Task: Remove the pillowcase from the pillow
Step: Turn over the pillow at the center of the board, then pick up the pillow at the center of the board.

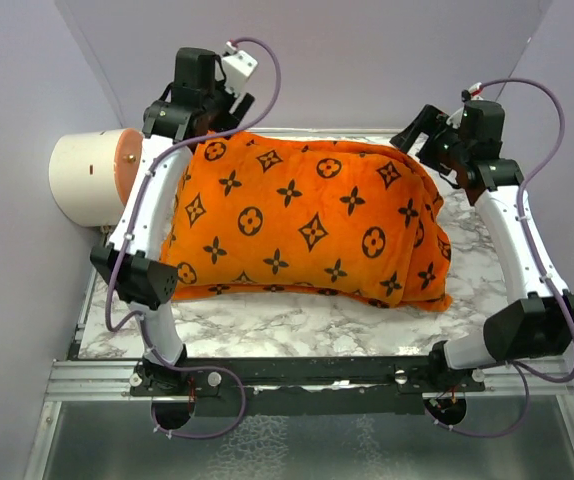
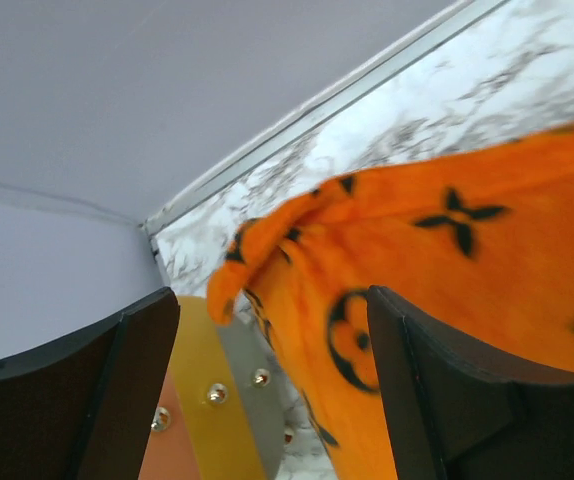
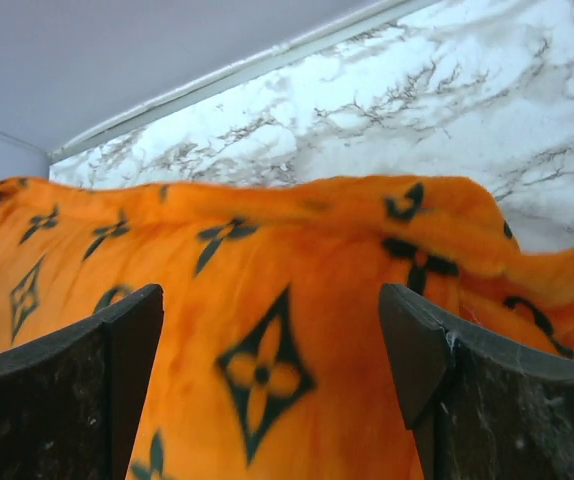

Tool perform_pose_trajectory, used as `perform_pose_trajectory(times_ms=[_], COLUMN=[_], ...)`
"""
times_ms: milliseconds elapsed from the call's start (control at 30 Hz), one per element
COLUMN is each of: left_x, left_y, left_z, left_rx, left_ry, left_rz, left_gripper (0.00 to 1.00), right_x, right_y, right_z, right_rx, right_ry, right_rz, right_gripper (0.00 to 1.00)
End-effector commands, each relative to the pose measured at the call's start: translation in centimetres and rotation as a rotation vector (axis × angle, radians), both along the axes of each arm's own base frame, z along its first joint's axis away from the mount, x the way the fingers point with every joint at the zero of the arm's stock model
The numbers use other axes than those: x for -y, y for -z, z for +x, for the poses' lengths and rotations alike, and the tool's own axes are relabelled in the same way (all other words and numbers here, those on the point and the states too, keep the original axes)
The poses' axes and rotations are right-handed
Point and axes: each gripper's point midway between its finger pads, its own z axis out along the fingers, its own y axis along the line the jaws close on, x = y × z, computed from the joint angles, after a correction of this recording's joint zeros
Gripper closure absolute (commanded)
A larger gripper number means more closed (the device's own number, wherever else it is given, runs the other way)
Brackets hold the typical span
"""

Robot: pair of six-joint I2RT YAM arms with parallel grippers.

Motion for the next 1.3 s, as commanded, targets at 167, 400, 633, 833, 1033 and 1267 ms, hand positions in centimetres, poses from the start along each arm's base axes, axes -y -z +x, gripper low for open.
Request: perform_pose_trajectory(times_ms=[167, 400, 633, 833, 1033, 1267], left_x=[9.9, 10.9, 8.8, 6.0, 4.3, 5.9], left_y=[3.9, 10.8, 18.7, 23.1, 26.0, 25.8], left_z=[-9.1, -7.6, -8.1, -10.6, -12.8, -14.8], left_rx=[-0.148, -0.27, -0.421, -0.53, -0.599, -0.677], left_ry=[0.353, 0.345, 0.304, 0.29, 0.302, 0.377], left_rz=[0.021, 0.118, 0.205, 0.23, 0.272, 0.188], left_gripper=[0.17, 0.17, 0.36, 0.58, 0.77, 0.81], right_x=[0.7, 2.0, 4.1, 4.4, 2.7, -2.1], right_y=[-1.1, 3.4, 8.5, 11.7, 12.0, 11.3], right_z=[-4.7, -9.5, -11.1, -10.6, -8.9, -5.7], right_rx=[0.029, -0.058, -0.15, -0.204, -0.192, -0.147], right_ry=[0.025, 0.104, 0.202, 0.159, 0.05, -0.155], right_rz=[-0.003, 0.007, 0.002, 0.118, 0.202, 0.55], right_gripper=[0.08, 0.04, 0.02, 0.01, 0.0, 0.06])
